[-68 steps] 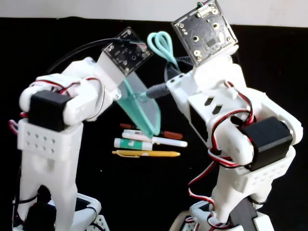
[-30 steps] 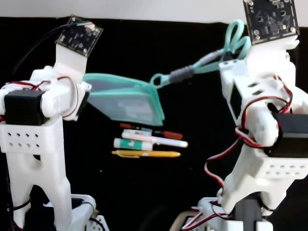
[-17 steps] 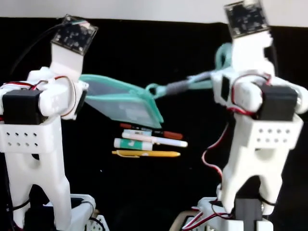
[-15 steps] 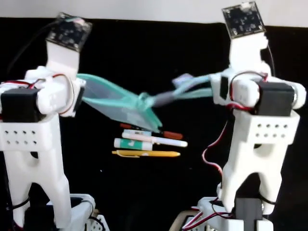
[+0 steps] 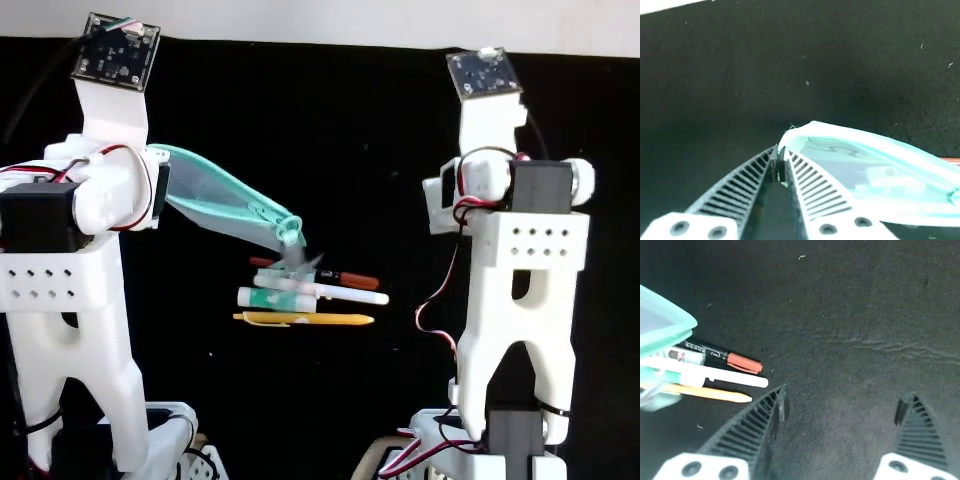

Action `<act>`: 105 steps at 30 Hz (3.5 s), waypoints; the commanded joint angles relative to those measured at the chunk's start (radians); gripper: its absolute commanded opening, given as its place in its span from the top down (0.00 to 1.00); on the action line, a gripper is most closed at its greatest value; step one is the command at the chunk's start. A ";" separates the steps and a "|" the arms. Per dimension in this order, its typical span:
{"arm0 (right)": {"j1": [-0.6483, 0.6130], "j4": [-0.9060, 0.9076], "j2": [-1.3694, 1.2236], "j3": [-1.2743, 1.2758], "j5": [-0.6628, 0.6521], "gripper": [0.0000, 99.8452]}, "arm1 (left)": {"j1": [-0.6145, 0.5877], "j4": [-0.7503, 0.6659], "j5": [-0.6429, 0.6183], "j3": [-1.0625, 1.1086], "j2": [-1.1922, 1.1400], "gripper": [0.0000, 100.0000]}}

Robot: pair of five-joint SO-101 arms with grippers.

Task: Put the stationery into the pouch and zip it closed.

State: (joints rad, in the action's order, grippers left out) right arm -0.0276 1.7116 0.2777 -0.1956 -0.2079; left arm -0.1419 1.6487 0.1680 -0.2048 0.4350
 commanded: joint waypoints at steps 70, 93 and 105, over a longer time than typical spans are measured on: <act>-0.004 -0.186 0.031 0.239 0.009 0.67 | -0.211 -0.031 -0.410 0.068 -0.001 0.99; -0.638 -0.450 0.189 0.117 0.304 0.67 | -0.211 -0.066 -0.445 0.206 -0.001 0.99; -0.852 -0.624 0.039 0.110 0.368 0.67 | -0.211 -0.063 -0.416 0.203 0.005 0.99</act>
State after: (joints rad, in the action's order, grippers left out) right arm -0.8470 1.1393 0.3682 -0.0361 0.1527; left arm -0.3429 1.5919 -0.2631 -0.0023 0.4319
